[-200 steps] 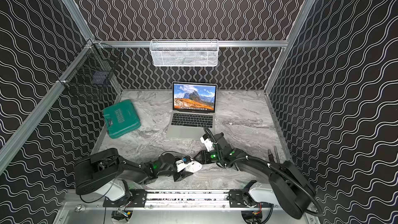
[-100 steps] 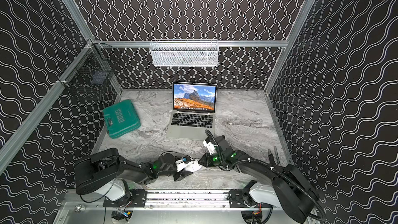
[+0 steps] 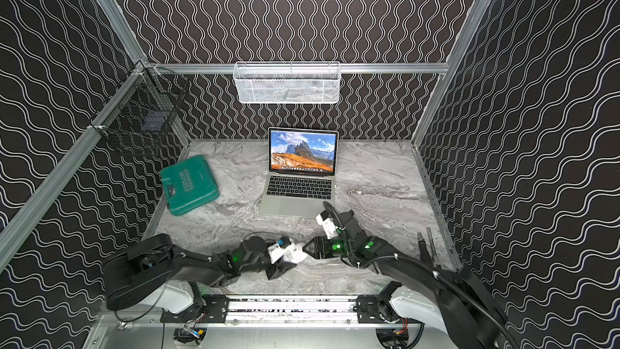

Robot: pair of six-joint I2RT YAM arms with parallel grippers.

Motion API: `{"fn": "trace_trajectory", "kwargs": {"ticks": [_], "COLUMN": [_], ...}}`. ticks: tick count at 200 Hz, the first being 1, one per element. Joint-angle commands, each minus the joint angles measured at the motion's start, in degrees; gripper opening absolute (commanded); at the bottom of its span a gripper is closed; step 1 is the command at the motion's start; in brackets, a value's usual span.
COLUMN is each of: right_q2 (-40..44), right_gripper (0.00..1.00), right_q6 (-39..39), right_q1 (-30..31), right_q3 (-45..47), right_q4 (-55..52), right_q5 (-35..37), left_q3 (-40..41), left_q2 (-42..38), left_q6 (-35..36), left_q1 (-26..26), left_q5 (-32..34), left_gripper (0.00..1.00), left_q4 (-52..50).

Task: Insert the wireless mouse receiver into the laptop
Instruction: Close the lid on the mouse, then place the mouse at the center of the board.

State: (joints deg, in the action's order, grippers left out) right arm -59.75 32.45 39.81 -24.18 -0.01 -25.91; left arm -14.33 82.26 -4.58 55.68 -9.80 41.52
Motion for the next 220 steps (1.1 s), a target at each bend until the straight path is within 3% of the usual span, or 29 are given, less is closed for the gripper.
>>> {"fn": "trace_trajectory", "kwargs": {"ticks": [1,41,74,100,121,135,153,188,220], "right_q2": [5.41,9.09,4.76,-2.35,-5.71,-5.77,-4.28,-2.2,-4.63], "right_gripper": [0.97,0.99,0.99,0.99,0.99,0.99,0.99,0.99,0.99], "right_q6": [-1.15,2.74,15.58,21.3,24.97,24.58,19.92,11.32,11.29], "right_q1": [-1.52,-8.09,-12.76,-13.39,-13.49,-13.54,-13.58,-13.45,-13.46], "right_q3": [1.18,3.9,5.56,2.75,2.2,1.98,0.33,-3.04,-5.16], "right_q4": [3.38,22.66,50.12,62.69,70.28,70.32,62.05,47.73,48.29], "right_q5": [2.0,-12.19,-23.24,-30.04,-32.39,-32.02,-32.17,-32.86,-34.15], "left_q3": [-2.04,-6.84,-7.65,-7.59,-7.45,-6.97,-7.16,-8.77,-9.9], "left_q2": [-5.36,-12.34,-11.49,-9.39,-9.28,-10.23,-11.38,-11.36,-9.79], "left_q6": [-10.85,-22.46,-32.38,-39.25,-40.12,-39.19,-37.81,-38.2,-40.44], "left_q1": [-2.31,-6.78,-8.8,-8.98,-9.1,-9.44,-9.5,-9.54,-9.53], "left_q5": [-5.42,-16.05,-24.46,-26.12,-24.12,-22.2,-21.31,-25.34,-28.53], "left_gripper": [0.12,0.12,0.11,0.09,0.08,0.08,0.07,0.07,0.06], "left_q4": [7.37,13.05,21.63,29.37,29.32,27.23,24.02,22.84,26.27]}}
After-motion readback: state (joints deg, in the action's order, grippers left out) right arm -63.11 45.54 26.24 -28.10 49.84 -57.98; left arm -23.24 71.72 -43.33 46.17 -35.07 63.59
